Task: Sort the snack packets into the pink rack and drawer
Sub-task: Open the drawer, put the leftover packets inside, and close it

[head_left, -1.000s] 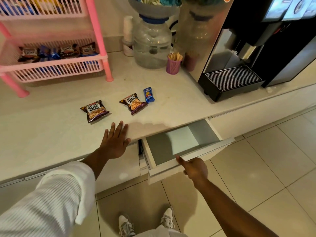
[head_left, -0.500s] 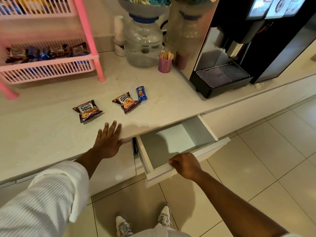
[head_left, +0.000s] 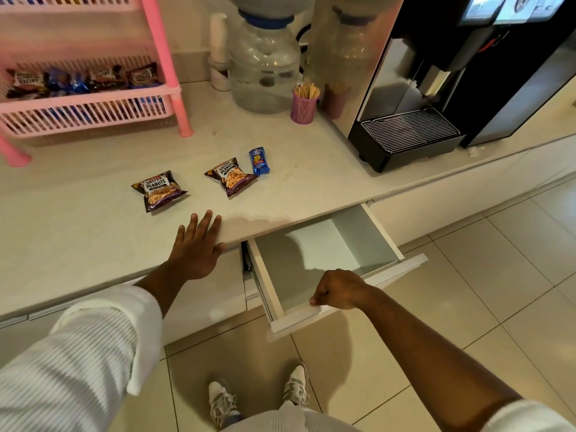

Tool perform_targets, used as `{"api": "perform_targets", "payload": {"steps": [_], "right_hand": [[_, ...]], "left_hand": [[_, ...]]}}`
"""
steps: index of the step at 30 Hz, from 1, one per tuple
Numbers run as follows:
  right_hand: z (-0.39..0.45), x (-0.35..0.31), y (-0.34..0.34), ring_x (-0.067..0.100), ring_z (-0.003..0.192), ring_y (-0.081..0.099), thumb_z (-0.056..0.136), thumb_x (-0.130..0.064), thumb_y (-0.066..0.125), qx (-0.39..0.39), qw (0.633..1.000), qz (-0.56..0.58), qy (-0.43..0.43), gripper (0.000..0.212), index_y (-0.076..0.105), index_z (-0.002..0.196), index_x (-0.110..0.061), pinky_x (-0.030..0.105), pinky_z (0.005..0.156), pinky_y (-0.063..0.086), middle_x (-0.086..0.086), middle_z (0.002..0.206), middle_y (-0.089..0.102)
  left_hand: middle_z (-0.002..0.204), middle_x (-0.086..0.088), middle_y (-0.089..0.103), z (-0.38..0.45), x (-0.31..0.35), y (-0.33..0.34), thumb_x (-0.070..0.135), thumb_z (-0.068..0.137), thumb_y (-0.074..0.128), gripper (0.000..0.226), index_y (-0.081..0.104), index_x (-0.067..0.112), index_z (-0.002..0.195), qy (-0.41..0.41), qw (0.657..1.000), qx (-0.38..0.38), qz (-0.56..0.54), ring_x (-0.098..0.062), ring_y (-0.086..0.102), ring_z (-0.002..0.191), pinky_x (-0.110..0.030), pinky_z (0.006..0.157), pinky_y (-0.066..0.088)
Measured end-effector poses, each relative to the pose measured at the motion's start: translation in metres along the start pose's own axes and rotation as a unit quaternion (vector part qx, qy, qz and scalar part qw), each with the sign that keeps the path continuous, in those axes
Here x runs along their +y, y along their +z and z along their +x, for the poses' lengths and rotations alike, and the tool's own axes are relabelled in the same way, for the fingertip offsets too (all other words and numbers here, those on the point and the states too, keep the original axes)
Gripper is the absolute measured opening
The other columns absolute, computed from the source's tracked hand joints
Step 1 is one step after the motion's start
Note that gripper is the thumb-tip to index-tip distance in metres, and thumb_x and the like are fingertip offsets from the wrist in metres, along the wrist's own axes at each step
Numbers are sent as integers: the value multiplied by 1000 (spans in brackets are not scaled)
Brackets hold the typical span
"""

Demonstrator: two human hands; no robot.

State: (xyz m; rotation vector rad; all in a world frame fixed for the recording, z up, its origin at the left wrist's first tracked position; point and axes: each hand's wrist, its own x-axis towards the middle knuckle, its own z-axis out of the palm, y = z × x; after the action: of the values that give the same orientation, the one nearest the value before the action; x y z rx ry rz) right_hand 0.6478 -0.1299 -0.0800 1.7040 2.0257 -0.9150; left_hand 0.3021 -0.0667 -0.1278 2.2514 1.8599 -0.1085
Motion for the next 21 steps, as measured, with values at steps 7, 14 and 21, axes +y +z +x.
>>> {"api": "perform_targets", "payload": {"steps": [7, 14, 21], "right_hand": [[-11, 0, 5, 22, 105, 67, 86, -40, 75, -60, 997, 47, 6, 34, 78, 108, -15, 37, 97, 54, 3, 112, 75], [-14, 9, 12, 17, 101, 68, 80, -46, 79, -87, 995, 57, 6, 38, 79, 105, -17, 34, 95, 54, -2, 108, 77], [-7, 13, 13, 13, 102, 68, 78, -48, 80, -133, 991, 28, -9, 37, 80, 104, -22, 26, 89, 52, -7, 107, 77]], "left_hand": [[165, -10, -3, -2, 1, 0, 49, 99, 34, 72, 4, 18, 157, -3, 1000, 9, -2, -39, 0, 151, -57, 119, 11], [165, -10, 0, -3, 3, -2, 47, 99, 37, 72, 6, 17, 157, -4, 1000, 10, -3, -39, 1, 150, -57, 119, 11], [165, -12, 0, -6, 4, -4, 45, 100, 37, 71, 7, 16, 157, 1, 1000, 13, -6, -39, 1, 150, -58, 119, 11]]}}
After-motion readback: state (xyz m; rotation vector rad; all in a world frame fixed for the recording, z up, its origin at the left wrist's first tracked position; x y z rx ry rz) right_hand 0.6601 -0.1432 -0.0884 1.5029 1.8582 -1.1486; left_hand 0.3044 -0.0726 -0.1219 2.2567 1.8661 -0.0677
